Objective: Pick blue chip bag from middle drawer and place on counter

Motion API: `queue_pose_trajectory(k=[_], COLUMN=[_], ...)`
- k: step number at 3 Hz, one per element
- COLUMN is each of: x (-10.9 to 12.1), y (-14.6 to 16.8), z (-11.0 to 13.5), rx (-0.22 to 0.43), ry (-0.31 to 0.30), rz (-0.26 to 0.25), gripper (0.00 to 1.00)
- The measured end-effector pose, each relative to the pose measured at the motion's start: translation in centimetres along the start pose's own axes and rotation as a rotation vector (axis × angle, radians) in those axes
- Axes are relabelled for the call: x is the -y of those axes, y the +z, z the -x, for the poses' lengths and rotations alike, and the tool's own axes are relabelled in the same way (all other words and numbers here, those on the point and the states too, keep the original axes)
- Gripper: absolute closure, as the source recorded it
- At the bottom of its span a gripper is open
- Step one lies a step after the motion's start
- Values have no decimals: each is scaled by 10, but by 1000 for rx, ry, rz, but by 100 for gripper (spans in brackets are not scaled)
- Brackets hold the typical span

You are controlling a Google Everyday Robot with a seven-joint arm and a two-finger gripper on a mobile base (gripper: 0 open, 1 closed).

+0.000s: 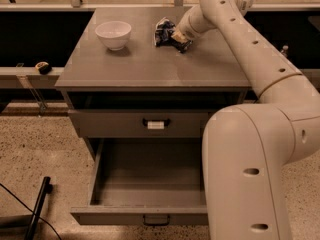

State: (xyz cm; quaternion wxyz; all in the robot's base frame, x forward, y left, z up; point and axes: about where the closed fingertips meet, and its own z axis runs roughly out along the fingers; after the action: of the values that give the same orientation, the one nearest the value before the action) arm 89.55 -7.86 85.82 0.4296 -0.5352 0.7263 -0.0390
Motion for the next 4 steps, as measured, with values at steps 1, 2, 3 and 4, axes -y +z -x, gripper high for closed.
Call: queue_pose_trajectory(k=[1,2,3,4], x=[0,0,0,0], y=[0,0,0,0], z=[0,0,0,0], rx=[0,0,0,0], ry=[0,0,0,0], rz=[0,0,0,0], gripper=[76,52,29,6])
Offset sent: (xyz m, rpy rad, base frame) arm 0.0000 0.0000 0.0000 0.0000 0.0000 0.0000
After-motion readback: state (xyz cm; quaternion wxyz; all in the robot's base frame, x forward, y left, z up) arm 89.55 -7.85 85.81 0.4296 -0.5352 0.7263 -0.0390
